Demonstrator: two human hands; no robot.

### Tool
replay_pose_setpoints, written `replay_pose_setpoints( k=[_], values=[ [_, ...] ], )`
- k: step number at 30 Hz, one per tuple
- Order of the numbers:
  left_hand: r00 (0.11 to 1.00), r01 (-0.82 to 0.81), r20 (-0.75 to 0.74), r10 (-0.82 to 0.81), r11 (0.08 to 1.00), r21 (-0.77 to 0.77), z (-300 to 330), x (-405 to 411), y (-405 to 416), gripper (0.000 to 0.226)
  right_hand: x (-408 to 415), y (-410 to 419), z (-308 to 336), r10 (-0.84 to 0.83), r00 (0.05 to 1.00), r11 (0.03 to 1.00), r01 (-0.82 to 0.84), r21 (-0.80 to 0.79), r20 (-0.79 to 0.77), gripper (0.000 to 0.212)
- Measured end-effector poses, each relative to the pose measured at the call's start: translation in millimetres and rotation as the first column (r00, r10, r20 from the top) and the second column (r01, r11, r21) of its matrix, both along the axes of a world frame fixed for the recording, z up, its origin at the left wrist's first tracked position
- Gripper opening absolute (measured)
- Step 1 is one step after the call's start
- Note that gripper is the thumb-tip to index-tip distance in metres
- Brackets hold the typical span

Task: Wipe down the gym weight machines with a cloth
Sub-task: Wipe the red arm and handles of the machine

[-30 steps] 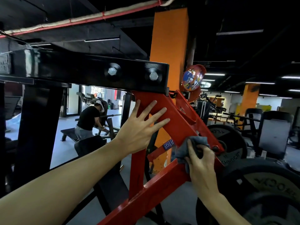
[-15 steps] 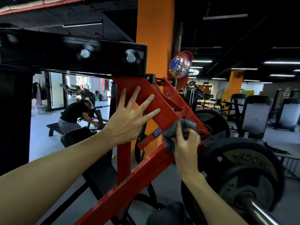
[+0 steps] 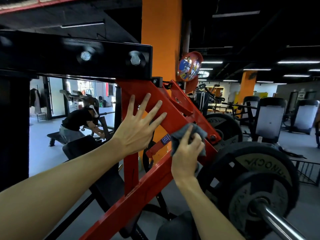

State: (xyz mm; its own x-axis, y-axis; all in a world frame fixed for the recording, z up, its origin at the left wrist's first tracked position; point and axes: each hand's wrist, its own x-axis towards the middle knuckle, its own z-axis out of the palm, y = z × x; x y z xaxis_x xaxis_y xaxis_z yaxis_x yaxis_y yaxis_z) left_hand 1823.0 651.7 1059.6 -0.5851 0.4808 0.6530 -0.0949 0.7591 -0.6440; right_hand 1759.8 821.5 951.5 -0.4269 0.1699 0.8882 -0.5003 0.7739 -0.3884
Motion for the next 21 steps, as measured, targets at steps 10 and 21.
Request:
replay_pose_setpoints(
  k=[10, 21],
  values=[
    [0.993, 0.010, 0.116, 0.006, 0.990, -0.141, -13.6, -1.9, 15.8, 0.070, 8.5, -8.4, -72.6, 0.155, 0.982, 0.983, -0.143, -0.111, 0.109, 0.078],
    [0.993, -0.007, 0.115, 0.023, 0.991, -0.137, -16.6, -3.7, 12.6, 0.069, 35.9, -41.0, -147.4, 0.218, 0.960, 0.976, -0.219, -0.013, 0.174, 0.087]
  ],
)
